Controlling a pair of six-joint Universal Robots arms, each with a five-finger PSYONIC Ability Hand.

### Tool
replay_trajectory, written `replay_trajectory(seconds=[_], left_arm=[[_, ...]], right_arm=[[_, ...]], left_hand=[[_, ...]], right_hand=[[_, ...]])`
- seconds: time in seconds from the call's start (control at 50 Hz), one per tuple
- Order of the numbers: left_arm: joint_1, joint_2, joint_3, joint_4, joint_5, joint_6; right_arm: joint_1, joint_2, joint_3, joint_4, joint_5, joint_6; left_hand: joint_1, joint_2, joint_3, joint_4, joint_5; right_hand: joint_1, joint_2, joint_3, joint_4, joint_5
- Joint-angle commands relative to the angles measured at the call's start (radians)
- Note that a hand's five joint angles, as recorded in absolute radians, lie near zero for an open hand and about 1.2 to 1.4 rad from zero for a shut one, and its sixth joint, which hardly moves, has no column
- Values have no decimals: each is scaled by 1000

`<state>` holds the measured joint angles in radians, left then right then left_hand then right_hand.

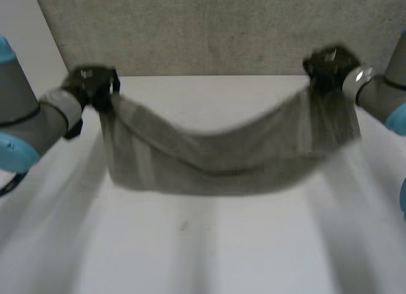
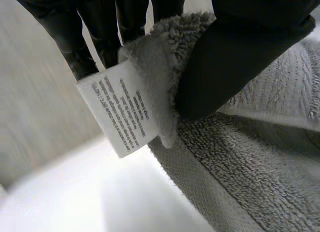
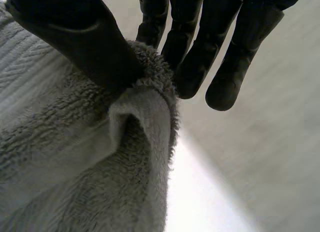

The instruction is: Fold the towel.

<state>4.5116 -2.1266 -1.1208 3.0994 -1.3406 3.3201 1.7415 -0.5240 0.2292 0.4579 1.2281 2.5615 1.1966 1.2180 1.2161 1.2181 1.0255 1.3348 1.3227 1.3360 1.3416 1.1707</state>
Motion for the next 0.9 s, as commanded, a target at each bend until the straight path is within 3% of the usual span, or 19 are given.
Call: replay_trajectory(seconds=[0.02, 0.08, 0.2, 0.34, 0.46, 0.56, 0.7, 0.9], left_arm=[[-40, 73, 236, 84, -112, -129], [-48, 109, 228, 85, -134, -169], [-46, 178, 25, 76, -124, -172], [-29, 206, -226, 76, -80, -163], [-20, 270, -368, 82, -46, -157], [-14, 301, -405, 91, -35, -157], [-15, 284, -392, 99, -37, -155], [-22, 146, -384, 165, -38, -152]], right_arm=[[27, -159, -31, -364, 59, 166], [29, -205, 16, -326, 41, 180], [27, -246, 143, -49, -73, 151], [-9, -252, 243, 187, -84, -6], [-45, -275, 301, 330, -111, -26], [-62, -294, 325, 329, -153, -20], [-56, -215, 308, 295, -147, -21], [-16, -10, 295, 143, -1, -40]], left_hand=[[200, 178, 180, 178, 196], [200, 178, 180, 178, 196], [200, 178, 180, 178, 196], [200, 178, 180, 178, 196], [200, 178, 180, 178, 196], [200, 178, 180, 178, 196], [200, 178, 180, 178, 196], [200, 178, 180, 178, 196]], right_hand=[[61, 74, 60, 55, 51], [61, 74, 60, 55, 51], [61, 74, 60, 55, 51], [61, 74, 60, 55, 51], [61, 74, 60, 55, 51], [61, 74, 60, 55, 51], [61, 74, 60, 55, 51], [61, 74, 60, 55, 51]])
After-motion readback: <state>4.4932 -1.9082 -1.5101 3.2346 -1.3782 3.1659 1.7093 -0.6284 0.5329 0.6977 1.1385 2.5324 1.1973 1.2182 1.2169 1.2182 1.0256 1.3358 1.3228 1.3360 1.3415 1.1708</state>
